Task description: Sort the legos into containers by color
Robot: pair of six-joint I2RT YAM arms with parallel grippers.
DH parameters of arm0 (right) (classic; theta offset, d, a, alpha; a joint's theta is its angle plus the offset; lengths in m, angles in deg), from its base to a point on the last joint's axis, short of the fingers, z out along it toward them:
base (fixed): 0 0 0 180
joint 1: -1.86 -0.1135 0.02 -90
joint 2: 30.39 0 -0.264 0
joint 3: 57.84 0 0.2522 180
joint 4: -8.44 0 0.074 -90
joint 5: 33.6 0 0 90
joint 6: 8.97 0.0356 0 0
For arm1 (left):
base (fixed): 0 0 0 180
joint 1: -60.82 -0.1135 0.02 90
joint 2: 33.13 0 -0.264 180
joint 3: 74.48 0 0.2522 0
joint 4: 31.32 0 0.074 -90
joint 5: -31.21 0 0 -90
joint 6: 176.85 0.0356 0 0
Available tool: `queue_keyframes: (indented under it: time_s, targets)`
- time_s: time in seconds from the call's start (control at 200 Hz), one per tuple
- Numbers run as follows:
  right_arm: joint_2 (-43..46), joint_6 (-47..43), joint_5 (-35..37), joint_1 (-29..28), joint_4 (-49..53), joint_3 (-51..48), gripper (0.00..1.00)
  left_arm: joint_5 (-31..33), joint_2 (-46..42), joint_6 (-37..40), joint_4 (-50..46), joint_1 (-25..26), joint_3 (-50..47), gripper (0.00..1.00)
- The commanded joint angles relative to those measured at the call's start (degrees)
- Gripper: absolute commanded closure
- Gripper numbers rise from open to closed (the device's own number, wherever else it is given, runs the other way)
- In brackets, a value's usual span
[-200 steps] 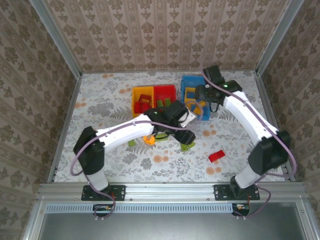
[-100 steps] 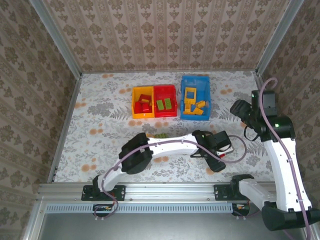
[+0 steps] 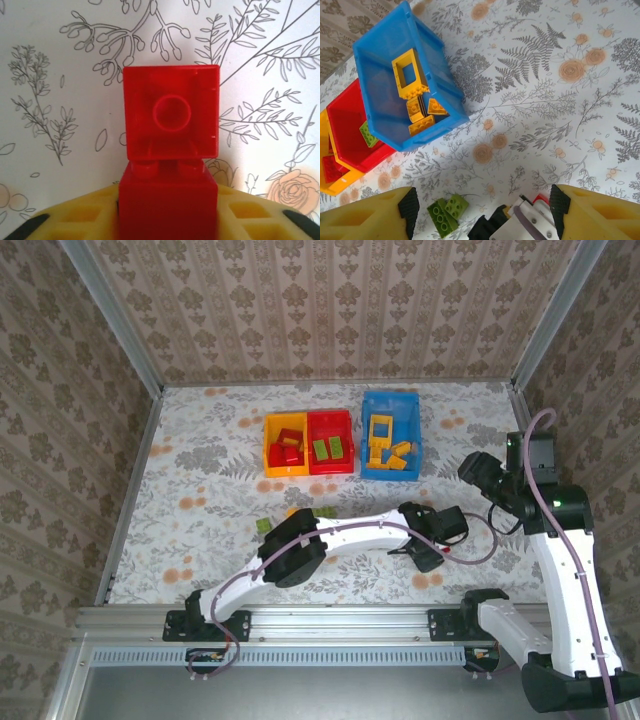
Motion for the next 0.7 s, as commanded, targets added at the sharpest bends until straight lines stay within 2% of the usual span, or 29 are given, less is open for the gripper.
queue_keyframes:
  time_s: [0.0, 0.155, 0.35, 0.495, 0.695]
  targets:
    - [0.7, 0.1, -1.8, 0.3, 0.8, -0.7, 0.29, -0.1, -0.3, 0.0, 0.2, 0.2, 0.0, 0.71]
    - [0.3, -1.1, -2.7, 0.3, -0.1, 0.0, 0.31, 3.9, -5.9, -1.3, 1.4, -0.4, -4.4, 0.74]
    - [-1.3, -4.4, -7.9, -1.0, -5.3, 1.3, 0.33, 7.0, -20.7, -6.3, 4.0, -4.8, -16.7, 0.74]
    - [-4.1, -7.3, -7.1, -9.2, -11.6, 1.2, 0.33, 8.9, -32.5, -10.1, 4.0, -10.8, -25.6, 0.74]
    - [-9.6, -9.3, -6.0, -23.9, -25.3, -0.4, 0.32, 8.0, -44.1, -13.7, 2.5, -25.8, -34.1, 0.74]
